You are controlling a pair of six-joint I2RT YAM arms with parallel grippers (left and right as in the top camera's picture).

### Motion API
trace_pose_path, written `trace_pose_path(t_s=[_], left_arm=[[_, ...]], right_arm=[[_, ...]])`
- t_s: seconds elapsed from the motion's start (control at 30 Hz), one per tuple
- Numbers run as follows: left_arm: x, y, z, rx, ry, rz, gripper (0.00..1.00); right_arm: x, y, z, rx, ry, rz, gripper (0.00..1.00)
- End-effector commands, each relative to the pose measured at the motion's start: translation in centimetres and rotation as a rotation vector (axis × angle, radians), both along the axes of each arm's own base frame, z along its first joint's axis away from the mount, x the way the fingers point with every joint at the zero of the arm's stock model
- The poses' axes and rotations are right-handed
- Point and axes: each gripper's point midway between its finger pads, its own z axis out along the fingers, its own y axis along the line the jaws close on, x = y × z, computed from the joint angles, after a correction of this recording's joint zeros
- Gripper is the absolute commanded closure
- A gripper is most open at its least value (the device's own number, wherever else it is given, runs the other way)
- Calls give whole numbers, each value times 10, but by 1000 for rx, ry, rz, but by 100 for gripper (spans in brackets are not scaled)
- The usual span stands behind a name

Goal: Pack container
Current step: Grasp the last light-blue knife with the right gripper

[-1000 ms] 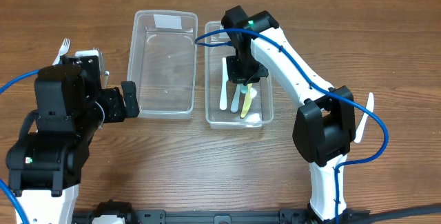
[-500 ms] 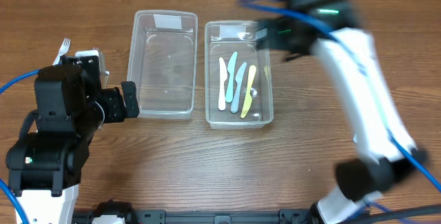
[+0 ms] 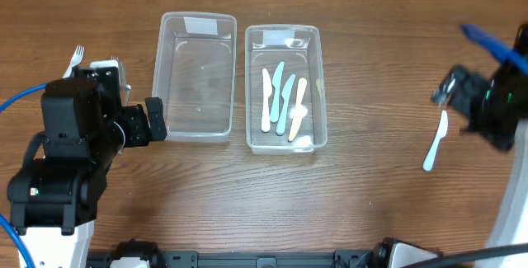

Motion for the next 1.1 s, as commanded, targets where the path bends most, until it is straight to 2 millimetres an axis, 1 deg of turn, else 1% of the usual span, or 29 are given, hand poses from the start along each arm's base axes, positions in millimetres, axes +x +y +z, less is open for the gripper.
trace_pose_path(t_s=[0.0, 0.03, 0.1, 0.13, 0.17, 0.2, 0.27, 0.33, 0.4, 0.43, 0.57, 0.6, 0.67, 0.8, 0.9, 1.0, 1.07], left_arm=[[1, -1, 9, 1, -23, -17, 0], [1, -1, 9, 1, -23, -17, 0], [1, -1, 9, 1, -23, -17, 0], [1, -1, 9, 1, -22, -17, 0], [0, -1, 8, 1, -17, -17, 0], [-1, -1, 7, 1, -14, -17, 0], [-3, -1, 5, 7, -1, -23, 0], [-4, -1, 4, 6, 6, -22, 0], [-5, -1, 3, 6, 8, -22, 0], [-5, -1, 3, 5, 9, -22, 0], [-6, -2, 2, 4, 14, -24, 0], [-6, -2, 2, 4, 14, -24, 0], [-6, -2, 2, 4, 14, -24, 0], [-6, -2, 3, 4, 13, -24, 0], [-6, -2, 3, 4, 13, -24, 0], [-6, -2, 3, 4, 13, -24, 0], [-6, -2, 2, 4, 14, -24, 0]], right_arm=[[-25, 3, -20, -38, -53, -2, 0], [-22, 2, -38, -42, -65, -2, 0], [-16, -3, -77, -31, -32, -18, 0], [-14, -9, -105, -5, 15, -57, 0], [-12, -15, -122, 12, 52, -82, 0], [-9, -23, -135, 23, 83, -105, 0], [6, -44, -162, 47, 155, -128, 0], [20, -60, -183, 72, 206, -166, 0], [32, -70, -200, 81, 221, -189, 0], [36, -74, -212, 89, 233, -206, 0], [43, -82, -251, 112, 289, -220, 0], [43, -83, -260, 118, 304, -221, 0], [43, -83, -270, 126, 324, -221, 0], [42, -83, -284, 137, 350, -221, 0], [38, -81, -294, 150, 380, -223, 0], [31, -73, -307, 190, 421, -221, 0], [29, -71, -311, 201, 433, -220, 0]])
